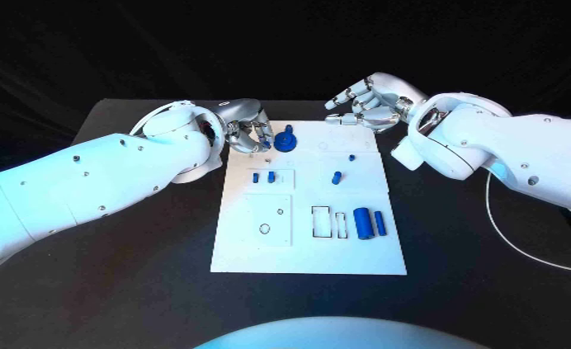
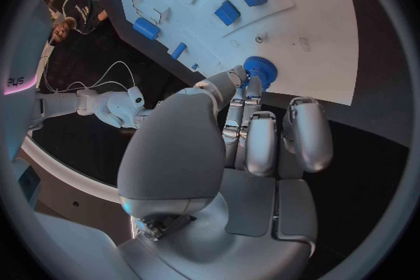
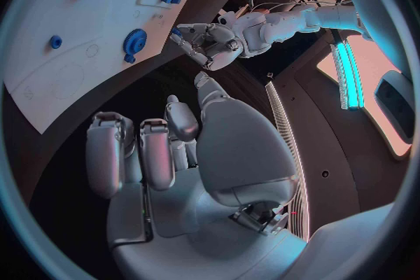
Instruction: Assemble the parts on the task board
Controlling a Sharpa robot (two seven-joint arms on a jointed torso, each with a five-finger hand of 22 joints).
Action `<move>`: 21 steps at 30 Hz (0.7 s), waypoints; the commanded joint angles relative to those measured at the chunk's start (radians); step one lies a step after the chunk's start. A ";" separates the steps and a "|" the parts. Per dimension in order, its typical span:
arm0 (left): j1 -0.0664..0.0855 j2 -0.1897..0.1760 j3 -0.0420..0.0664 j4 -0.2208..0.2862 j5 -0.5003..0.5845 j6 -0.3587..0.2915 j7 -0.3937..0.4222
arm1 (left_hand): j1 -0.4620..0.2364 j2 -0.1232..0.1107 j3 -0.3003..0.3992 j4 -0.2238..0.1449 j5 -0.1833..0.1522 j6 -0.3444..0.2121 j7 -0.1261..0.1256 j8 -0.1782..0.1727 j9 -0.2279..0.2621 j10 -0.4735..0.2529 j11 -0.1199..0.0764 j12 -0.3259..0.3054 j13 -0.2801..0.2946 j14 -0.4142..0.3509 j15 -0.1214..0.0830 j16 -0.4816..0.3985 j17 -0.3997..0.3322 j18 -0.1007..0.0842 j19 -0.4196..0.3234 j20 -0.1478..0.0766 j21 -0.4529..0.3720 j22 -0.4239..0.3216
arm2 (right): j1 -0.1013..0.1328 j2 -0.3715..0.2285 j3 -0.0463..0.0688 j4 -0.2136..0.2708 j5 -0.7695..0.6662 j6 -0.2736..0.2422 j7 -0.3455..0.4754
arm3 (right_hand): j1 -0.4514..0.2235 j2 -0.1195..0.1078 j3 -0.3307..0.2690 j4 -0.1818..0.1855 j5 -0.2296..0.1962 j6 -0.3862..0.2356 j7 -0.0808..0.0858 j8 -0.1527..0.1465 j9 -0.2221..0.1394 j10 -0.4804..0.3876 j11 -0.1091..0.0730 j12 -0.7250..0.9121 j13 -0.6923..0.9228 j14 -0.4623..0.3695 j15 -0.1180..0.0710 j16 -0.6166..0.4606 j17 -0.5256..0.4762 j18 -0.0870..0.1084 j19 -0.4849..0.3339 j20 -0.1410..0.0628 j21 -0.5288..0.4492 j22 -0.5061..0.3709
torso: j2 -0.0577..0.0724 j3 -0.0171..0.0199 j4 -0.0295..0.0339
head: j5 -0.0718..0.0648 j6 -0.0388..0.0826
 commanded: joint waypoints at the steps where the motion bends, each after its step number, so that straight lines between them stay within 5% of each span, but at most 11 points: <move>1: 0.002 -0.006 0.001 0.003 0.037 0.032 -0.008 | -0.010 -0.003 0.005 -0.002 0.003 0.007 0.004 -0.004 -0.002 0.011 -0.004 -0.005 -0.001 0.026 0.004 0.003 0.000 -0.011 0.003 0.003 0.003 0.016 | -0.002 0.001 0.000 0.000 -0.005 0.011 0.006 | -0.001 0.006 -0.001 0.002 0.005 0.009 -0.001 -0.005 -0.001 -0.001 -0.001 0.004 0.001 0.064 -0.010 -0.004 0.075 0.010 -0.005 -0.002 -0.004 0.000 | -0.002 -0.0010 0.0048 | 0.000 -0.003; 12: -0.008 0.018 -0.017 -0.051 0.052 0.068 -0.016 | -0.023 -0.005 0.007 -0.001 0.002 0.005 0.004 -0.008 -0.003 0.010 -0.003 -0.011 -0.001 0.025 0.005 0.001 -0.006 -0.009 0.000 0.005 -0.003 0.012 | -0.006 0.004 0.000 -0.001 -0.004 0.012 0.006 | -0.001 0.006 -0.001 0.002 0.005 0.009 -0.001 -0.005 -0.001 -0.001 -0.001 0.004 0.001 0.064 -0.010 -0.004 0.075 0.010 -0.005 -0.002 -0.004 0.000 | 0.001 -0.0005 0.0000 | 0.004 -0.007; 21: -0.019 0.037 -0.021 -0.071 0.043 0.066 -0.013 | -0.025 -0.005 0.008 -0.001 0.001 0.005 0.004 -0.009 -0.004 0.010 -0.003 -0.012 -0.001 0.024 0.005 0.001 -0.007 -0.009 -0.001 0.005 -0.004 0.012 | -0.007 0.005 0.000 0.000 -0.004 0.013 0.007 | -0.001 0.006 -0.001 0.002 0.005 0.009 -0.001 -0.005 -0.001 -0.001 -0.001 0.004 0.001 0.064 -0.010 -0.004 0.075 0.010 -0.005 -0.002 -0.004 0.000 | -0.001 0.0008 0.0006 | 0.003 -0.009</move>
